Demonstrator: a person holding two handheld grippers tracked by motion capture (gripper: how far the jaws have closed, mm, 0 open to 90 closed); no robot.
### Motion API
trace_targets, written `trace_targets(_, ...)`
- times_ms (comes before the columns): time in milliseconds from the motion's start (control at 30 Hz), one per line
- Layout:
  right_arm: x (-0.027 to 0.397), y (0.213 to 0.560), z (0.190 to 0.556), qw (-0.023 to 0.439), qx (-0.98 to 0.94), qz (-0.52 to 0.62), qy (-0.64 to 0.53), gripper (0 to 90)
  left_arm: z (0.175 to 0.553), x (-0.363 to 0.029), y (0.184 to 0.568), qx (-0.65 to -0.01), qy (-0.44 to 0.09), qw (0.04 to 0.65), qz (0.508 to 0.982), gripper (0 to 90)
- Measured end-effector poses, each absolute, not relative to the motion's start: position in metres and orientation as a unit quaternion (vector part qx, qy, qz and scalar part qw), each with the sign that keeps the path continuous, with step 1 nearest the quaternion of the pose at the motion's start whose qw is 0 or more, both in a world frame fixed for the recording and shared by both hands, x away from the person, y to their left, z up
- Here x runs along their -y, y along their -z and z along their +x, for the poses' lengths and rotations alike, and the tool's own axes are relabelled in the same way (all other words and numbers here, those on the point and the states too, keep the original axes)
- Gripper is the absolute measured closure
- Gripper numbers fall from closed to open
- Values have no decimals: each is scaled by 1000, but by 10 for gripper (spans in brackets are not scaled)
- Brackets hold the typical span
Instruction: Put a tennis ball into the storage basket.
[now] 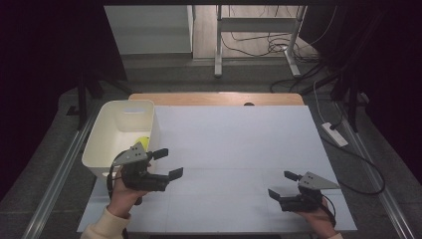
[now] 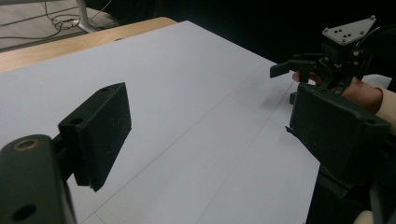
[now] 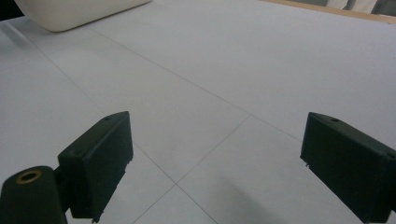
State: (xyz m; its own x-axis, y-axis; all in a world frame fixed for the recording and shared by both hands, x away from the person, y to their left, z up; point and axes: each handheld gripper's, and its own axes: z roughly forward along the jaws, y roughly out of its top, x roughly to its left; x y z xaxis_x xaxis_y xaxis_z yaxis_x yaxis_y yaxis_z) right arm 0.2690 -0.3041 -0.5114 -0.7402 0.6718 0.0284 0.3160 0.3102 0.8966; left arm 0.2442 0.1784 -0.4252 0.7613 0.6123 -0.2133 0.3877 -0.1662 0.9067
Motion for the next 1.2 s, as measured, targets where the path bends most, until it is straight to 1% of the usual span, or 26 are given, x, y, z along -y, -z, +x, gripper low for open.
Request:
trace_targets(200, 304, 512, 269, 179, -790, 313, -497, 91, 234, -179, 434, -323, -108, 555, 759, 142)
trace_targets(500, 304, 512, 269, 180, -790, 312, -496, 91, 223, -177, 450, -318, -105, 551, 764, 141)
trace_targets(967, 304, 512, 268, 180, -790, 313, -495, 91, 223, -177, 475, -331, -99, 531, 774, 142)
trace_targets(1200, 305, 512, 268, 179, -790, 314, -495, 91, 223, -179, 489, -330, -107, 515, 784, 144)
